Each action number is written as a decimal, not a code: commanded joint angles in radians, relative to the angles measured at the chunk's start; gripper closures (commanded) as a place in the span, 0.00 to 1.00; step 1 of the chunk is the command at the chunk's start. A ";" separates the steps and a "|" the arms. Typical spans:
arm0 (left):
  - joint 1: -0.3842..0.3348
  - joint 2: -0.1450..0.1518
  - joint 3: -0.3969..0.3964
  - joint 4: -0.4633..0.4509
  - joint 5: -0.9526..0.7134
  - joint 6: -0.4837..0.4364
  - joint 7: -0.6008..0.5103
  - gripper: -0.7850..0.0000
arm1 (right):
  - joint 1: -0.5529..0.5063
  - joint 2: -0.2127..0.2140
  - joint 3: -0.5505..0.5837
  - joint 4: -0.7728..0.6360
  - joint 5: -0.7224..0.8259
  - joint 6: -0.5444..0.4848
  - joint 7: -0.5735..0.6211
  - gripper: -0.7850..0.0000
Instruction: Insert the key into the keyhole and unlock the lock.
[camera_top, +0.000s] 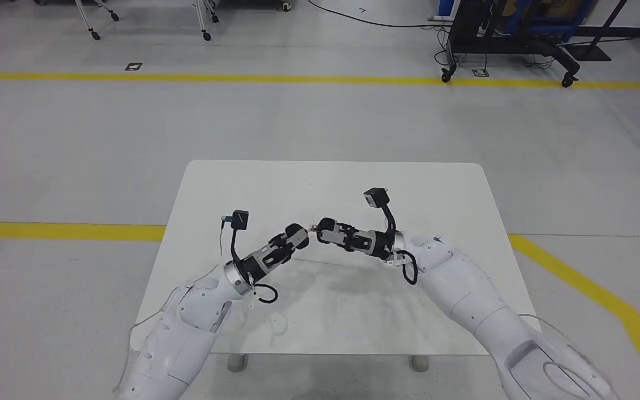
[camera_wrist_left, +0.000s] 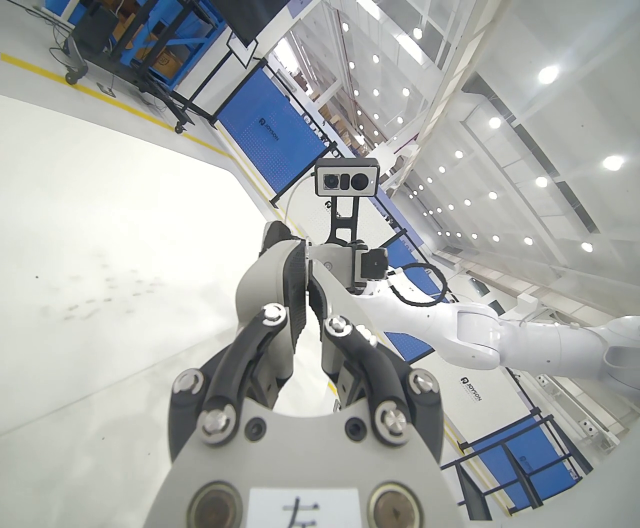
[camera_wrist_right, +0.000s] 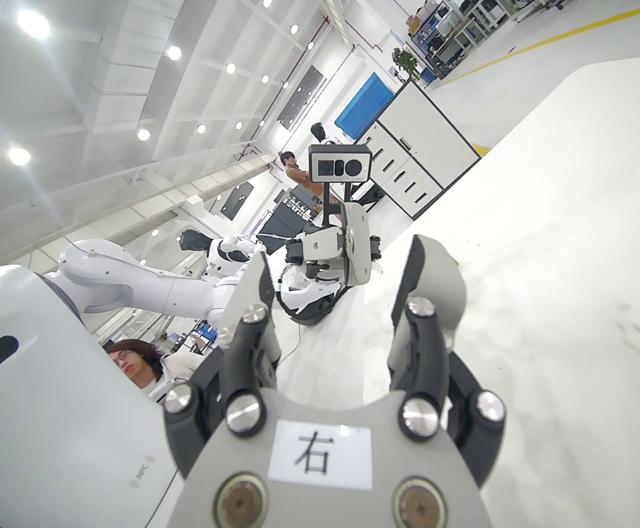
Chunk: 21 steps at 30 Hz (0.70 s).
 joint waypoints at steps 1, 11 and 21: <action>0.000 0.000 0.000 0.000 0.000 0.000 0.000 1.00 | 0.000 0.000 0.000 0.000 0.000 0.000 0.000 0.00; 0.013 0.035 -0.055 -0.044 -0.037 0.092 -0.279 1.00 | -0.009 0.029 0.037 -0.006 -0.226 0.033 -0.023 0.00; 0.011 0.060 -0.084 -0.079 -0.171 0.131 -0.500 1.00 | -0.028 0.082 0.029 -0.114 -0.045 0.173 0.173 0.84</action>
